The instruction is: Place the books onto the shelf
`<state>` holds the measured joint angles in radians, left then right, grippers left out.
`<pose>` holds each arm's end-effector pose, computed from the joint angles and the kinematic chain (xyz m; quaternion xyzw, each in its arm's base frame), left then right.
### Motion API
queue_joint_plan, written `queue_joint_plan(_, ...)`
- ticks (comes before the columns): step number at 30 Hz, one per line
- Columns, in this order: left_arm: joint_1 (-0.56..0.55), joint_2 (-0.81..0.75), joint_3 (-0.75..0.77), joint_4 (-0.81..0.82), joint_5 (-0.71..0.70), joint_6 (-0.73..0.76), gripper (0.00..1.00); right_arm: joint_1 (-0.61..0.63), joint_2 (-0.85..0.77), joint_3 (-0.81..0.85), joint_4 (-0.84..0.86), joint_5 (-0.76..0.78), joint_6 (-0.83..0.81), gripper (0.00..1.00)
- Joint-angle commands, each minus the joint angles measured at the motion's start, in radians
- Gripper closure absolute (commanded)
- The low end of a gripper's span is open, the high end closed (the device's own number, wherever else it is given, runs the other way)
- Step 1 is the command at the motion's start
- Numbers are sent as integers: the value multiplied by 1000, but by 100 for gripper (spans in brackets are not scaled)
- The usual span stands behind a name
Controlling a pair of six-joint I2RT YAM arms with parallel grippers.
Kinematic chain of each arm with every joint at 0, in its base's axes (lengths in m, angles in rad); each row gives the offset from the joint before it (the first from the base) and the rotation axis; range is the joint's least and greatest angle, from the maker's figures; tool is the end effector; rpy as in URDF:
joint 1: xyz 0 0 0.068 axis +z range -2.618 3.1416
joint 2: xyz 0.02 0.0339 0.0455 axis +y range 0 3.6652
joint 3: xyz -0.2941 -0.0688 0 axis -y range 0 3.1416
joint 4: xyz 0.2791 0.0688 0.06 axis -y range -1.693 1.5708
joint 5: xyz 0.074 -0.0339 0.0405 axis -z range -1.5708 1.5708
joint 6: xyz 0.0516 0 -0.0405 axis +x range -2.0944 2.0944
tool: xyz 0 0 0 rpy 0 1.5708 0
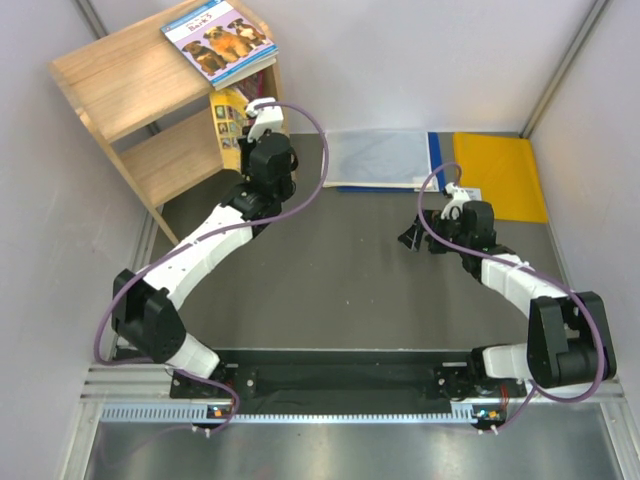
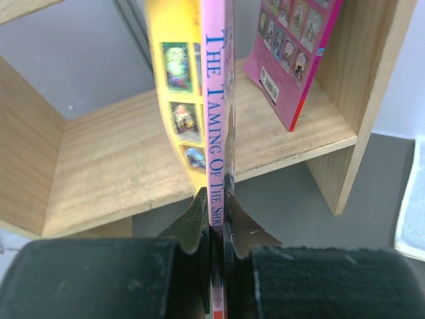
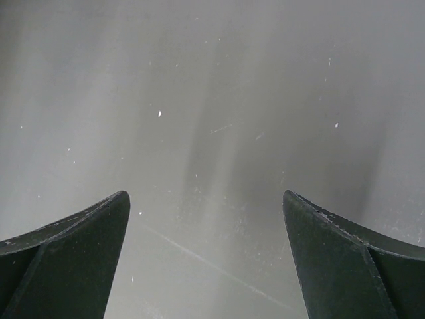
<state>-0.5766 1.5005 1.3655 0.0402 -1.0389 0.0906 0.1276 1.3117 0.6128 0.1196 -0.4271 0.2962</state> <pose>0.3459 -0.1719 0.4193 -0.1053 0.7162 0.2159 0.6553 0.2930 0.0591 0.1979 -0.0281 0.8651 0.2800 0.4153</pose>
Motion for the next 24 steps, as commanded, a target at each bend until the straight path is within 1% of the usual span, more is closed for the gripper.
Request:
queue_joint_plan(1, 12, 40, 61, 168, -23, 126, 100, -3, 3, -8, 46, -6, -8, 4)
queue_joint_plan(7, 50, 101, 107, 190, -23, 146, 100, -3, 0, -16, 49, -6, -5, 4)
queue_joint_plan(13, 80, 130, 106, 268, -32, 185, 100, -5, 1, -24, 60, -10, -2, 4)
queue_joint_plan(17, 90, 185, 113, 404, -58, 289, 100, -3, 9, -28, 71, -19, 7, 4)
queue_joint_plan(20, 92, 217, 110, 490, -95, 339, 100, -5, 14, -31, 80, -22, 15, 4)
queue_joint_plan(21, 92, 224, 107, 538, -98, 342, 100, -5, 15, -33, 83, -22, 15, 4)
queue_joint_plan(24, 95, 251, 107, 588, -92, 354, 100, -3, 18, -41, 92, -24, 21, 4)
